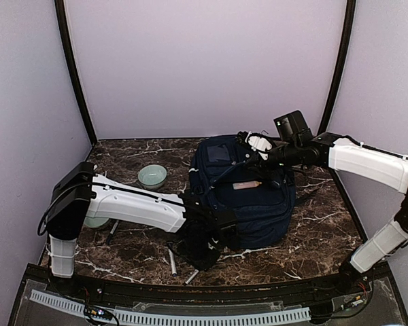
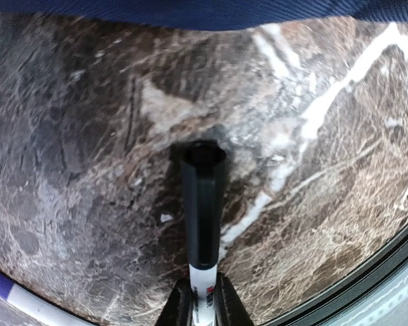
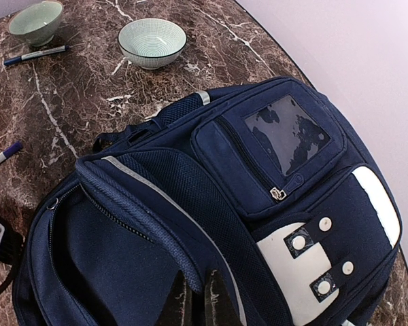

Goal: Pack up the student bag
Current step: Grab the pen at the center of the board, then place the pen in the upper front pocket of the bag.

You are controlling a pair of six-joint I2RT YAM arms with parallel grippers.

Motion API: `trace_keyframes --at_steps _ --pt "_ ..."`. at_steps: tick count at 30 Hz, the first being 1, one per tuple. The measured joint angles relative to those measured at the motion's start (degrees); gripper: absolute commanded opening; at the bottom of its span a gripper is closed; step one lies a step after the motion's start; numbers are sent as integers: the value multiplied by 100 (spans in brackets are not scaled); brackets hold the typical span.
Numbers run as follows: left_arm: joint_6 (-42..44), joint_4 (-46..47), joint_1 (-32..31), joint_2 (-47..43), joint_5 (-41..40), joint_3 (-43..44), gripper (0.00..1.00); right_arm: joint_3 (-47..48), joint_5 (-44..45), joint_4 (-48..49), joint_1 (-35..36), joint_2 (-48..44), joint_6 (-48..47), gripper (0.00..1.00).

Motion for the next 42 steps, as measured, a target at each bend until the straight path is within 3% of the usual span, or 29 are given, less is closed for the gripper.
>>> trace_keyframes --at_steps 3,15,25,29,35,42 --pt "299 -59 0 37 63 55 18 0 2 0 0 2 2 0" --pt "640 -776 -131 251 -278 573 3 0 0 0 0 2 0 0" --pt "1598 -1311 -656 125 -767 1585 0 -2 -20 -2 0 0 0 0" --pt "2151 -1266 -686 72 -1294 2111 0 -2 -24 -4 0 0 0 0" --pt "3191 -776 -664 133 -2815 2649 0 -4 -70 -55 0 -90 2 0" --pt "4942 774 -428 595 -4437 2664 0 -101 -190 -103 -4 -319 2 0"
